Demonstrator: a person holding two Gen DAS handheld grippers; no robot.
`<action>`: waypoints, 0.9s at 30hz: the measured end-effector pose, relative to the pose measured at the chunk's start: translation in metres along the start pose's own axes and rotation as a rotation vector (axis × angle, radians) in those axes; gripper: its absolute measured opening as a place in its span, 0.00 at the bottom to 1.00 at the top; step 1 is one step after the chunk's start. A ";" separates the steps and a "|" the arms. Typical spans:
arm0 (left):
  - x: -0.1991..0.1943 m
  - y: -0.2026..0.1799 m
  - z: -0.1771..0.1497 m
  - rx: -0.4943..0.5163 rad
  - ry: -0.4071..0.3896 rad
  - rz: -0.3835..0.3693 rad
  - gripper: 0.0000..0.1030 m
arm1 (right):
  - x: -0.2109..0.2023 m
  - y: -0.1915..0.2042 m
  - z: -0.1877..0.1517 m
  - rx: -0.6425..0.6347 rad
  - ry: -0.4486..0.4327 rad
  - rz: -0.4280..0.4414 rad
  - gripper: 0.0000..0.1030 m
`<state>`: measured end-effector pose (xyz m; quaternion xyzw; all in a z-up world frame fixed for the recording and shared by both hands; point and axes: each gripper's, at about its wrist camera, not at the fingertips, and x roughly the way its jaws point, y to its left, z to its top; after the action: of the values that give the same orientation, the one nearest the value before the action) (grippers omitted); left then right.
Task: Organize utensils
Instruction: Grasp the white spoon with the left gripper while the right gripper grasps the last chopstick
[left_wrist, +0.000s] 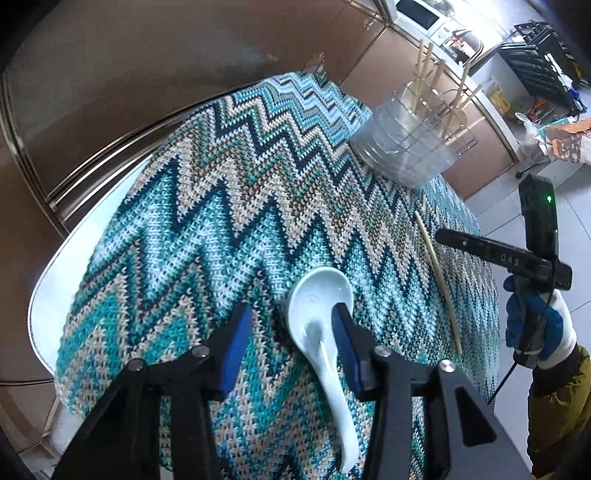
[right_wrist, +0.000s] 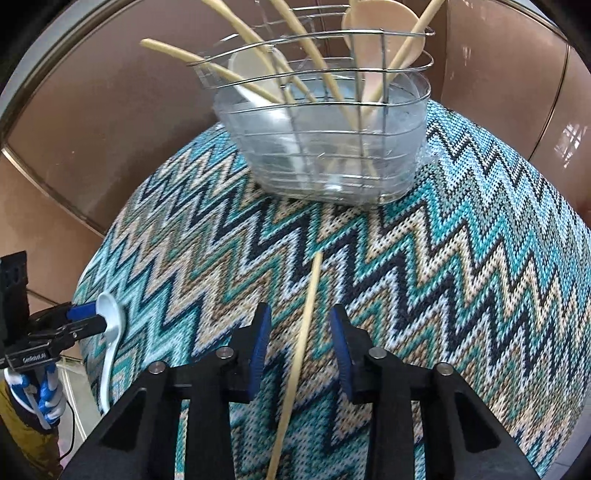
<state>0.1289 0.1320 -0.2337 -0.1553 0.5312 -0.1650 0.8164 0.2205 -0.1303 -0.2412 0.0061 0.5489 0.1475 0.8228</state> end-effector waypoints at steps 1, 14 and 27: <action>0.002 0.000 0.002 -0.004 0.008 0.003 0.35 | 0.003 -0.001 0.003 -0.001 0.007 -0.003 0.28; 0.015 -0.011 0.014 -0.004 0.078 0.058 0.23 | 0.047 0.013 0.017 -0.098 0.086 -0.057 0.16; 0.016 -0.025 0.013 0.031 0.065 0.111 0.09 | 0.057 0.021 0.018 -0.127 0.084 -0.060 0.10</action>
<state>0.1441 0.1039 -0.2314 -0.1076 0.5625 -0.1326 0.8090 0.2525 -0.0929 -0.2819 -0.0687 0.5724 0.1575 0.8017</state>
